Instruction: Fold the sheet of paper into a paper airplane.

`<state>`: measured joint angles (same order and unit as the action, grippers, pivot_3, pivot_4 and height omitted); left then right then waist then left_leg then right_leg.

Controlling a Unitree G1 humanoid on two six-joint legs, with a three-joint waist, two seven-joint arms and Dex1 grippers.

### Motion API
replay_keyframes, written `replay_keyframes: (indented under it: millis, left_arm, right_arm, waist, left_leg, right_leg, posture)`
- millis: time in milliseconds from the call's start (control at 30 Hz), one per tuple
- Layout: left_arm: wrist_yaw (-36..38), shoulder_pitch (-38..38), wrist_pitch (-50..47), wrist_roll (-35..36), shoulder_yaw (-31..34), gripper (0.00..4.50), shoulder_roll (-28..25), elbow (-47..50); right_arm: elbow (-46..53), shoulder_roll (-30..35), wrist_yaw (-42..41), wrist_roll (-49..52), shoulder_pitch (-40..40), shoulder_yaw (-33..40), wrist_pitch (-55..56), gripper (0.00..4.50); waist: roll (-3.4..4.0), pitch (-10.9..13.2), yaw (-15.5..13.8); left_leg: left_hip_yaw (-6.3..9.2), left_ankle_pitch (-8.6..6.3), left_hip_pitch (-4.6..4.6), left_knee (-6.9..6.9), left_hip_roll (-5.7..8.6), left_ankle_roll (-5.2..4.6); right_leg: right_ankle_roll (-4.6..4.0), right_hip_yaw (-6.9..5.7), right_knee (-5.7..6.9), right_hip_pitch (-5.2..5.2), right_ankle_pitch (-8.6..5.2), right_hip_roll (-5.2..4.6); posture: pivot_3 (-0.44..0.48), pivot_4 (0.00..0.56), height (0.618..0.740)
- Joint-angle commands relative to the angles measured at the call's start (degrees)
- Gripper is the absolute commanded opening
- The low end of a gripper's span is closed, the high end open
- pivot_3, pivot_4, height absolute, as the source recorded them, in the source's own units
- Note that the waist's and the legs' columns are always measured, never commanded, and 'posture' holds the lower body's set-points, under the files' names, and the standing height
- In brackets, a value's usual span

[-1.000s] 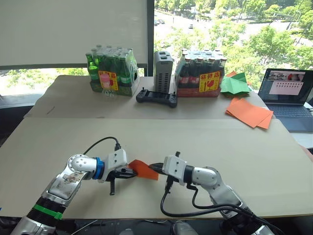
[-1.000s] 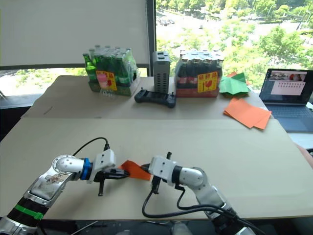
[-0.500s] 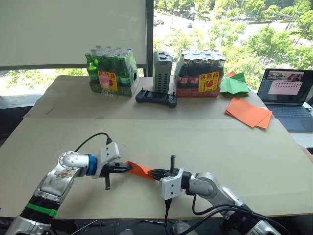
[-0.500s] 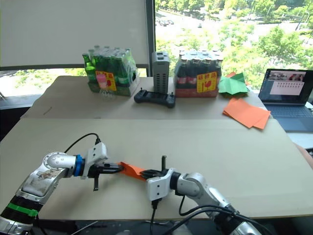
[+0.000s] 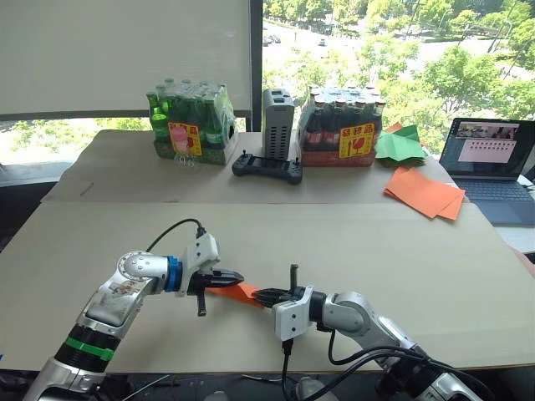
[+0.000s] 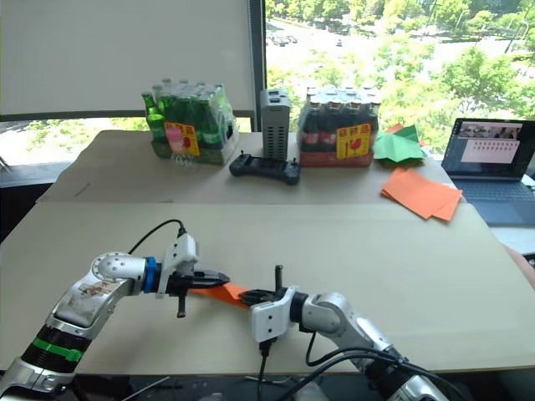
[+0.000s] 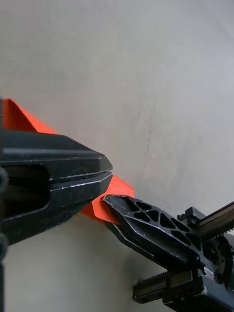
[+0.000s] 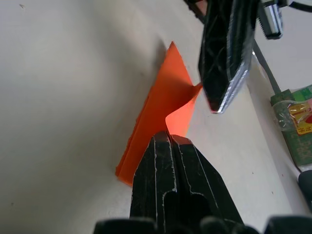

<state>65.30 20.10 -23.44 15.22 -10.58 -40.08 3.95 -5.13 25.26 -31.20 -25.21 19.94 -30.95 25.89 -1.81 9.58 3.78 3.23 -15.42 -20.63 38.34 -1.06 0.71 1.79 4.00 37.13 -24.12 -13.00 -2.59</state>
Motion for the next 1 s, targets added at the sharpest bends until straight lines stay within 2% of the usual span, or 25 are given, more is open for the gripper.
replay_keyframes:
  millis: [33, 200, 300, 333, 433, 467, 567, 667, 767, 900, 1000]
  left_arm:
    - [0.5, -0.5, 2.5, -1.8, -0.1, 0.0, -1.7, 0.1]
    - [0.8, -1.0, 3.8, -2.6, -0.3, 0.0, -1.9, -1.1]
    - [0.8, -1.0, 4.2, -3.0, -0.6, 0.0, -1.6, -1.6]
    - [0.8, -1.1, 4.4, -3.1, -0.6, 0.0, -1.5, -1.8]
    - [0.9, -1.2, 4.6, -3.3, -0.8, 0.0, -1.3, -2.0]
    - [0.8, -1.2, 4.7, -3.5, -1.0, 0.0, -1.1, -2.3]
    - [0.6, -1.1, 4.8, -3.9, -1.3, 0.0, -0.4, -3.3]
    - [0.5, -1.0, 5.1, -4.3, -1.6, 0.0, 0.1, -4.1]
    - [0.3, -1.1, 5.4, -4.6, -1.9, 0.0, 0.5, -4.8]
    - [0.1, -0.7, 5.2, -4.8, -2.1, 0.0, 1.3, -5.5]
    - [0.0, -0.2, 5.2, -5.0, -2.2, 0.0, 2.1, -6.1]
  right_arm:
    - [-1.2, 0.6, -1.2, -0.6, -0.2, 0.4, -1.4, 0.04]
    - [0.1, 0.4, -2.1, 0.5, -0.7, 1.2, -2.1, 0.04]
    - [1.8, 0.1, -3.0, 3.1, -1.2, 2.1, -3.6, 0.84]
    - [3.0, 0.0, -4.2, 4.3, -1.4, 2.3, -5.2, 1.28]
    - [6.5, 0.0, -7.4, 7.0, -1.8, 2.8, -9.4, 2.21]
    - [10.0, -0.1, -10.0, 10.8, -1.9, 3.8, -13.7, 2.58]
    - [18.5, 0.5, -16.6, 19.3, -1.9, 6.1, -25.8, 2.58]
    - [23.6, -0.2, -19.4, 25.7, -1.2, 8.0, -36.0, 2.58]
    - [25.8, -2.9, -18.2, 30.1, 1.2, 10.3, -45.2, 2.58]
    - [23.0, -5.4, -15.6, 30.0, 5.1, 10.5, -53.6, 2.58]
    - [20.6, -6.3, -14.4, 28.6, 6.2, 9.0, -55.3, 1.78]
  waist:
    - [0.0, 0.0, -0.1]
    - [0.0, 0.0, -0.3]
    - [0.0, 0.0, -0.4]
    - [0.0, 0.0, -0.4]
    - [0.0, 0.0, -0.5]
    - [0.0, 0.0, -0.5]
    - [0.0, 0.0, -0.7]
    - [0.01, 0.0, -0.9]
    - [0.01, 0.0, -1.0]
    - [0.01, 0.0, -1.2]
    - [0.01, 0.0, -1.4]
  left_leg:
    - [0.01, 0.0, 0.0, 0.0, 0.0, 0.0]
    - [0.0, 0.0, -0.02, 0.0, 0.01, 0.0]
    - [0.0, 0.0, -0.03, 0.0, 0.01, 0.0]
    - [-0.01, 0.0, -0.03, 0.0, 0.01, 0.0]
    - [0.0, 0.0, -0.04, 0.0, 0.0, 0.0]
    - [0.0, 0.0, -0.04, 0.0, 0.0, 0.0]
    - [0.03, 0.0, -0.12, 0.0, 0.0, 0.0]
    - [0.03, 0.0, -0.12, 0.0, 0.0, 0.0]
    - [0.04, 0.0, -0.1, 0.0, -0.01, 0.0]
    - [0.04, 0.0, -0.08, 0.0, 0.0, 0.0]
    - [0.04, 0.0, -0.12, 0.0, 0.01, 0.0]
  right_leg:
    - [0.0, 0.0, -0.01, 0.0, 0.0, 0.0]
    - [0.01, 0.0, -0.02, 0.0, -0.01, -0.01]
    - [0.01, 0.0, -0.02, -0.02, -0.01, -0.01]
    - [0.01, 0.0, -0.02, -0.02, -0.01, -0.02]
    - [0.01, -0.01, -0.02, -0.02, -0.01, -0.01]
    - [0.01, -0.01, -0.02, -0.03, -0.01, -0.01]
    - [0.01, -0.02, -0.02, -0.09, -0.01, 0.0]
    - [0.01, -0.02, -0.01, -0.09, -0.01, -0.01]
    - [0.01, -0.04, -0.01, -0.08, -0.01, 0.0]
    - [0.01, -0.04, 0.01, -0.08, -0.01, 0.01]
    - [0.02, -0.05, -0.03, -0.09, -0.02, -0.01]
  posture:
    - [0.0, 0.15, 0.733]
    - [0.0, 0.15, 0.733]
    - [0.0, 0.15, 0.733]
    - [0.0, 0.15, 0.733]
    - [0.0, 0.15, 0.733]
    - [0.0, 0.15, 0.733]
    - [0.0, 0.15, 0.733]
    - [0.0, 0.15, 0.733]
    - [0.0, 0.15, 0.733]
    - [0.0, 0.15, 0.733]
    - [0.0, 0.15, 0.733]
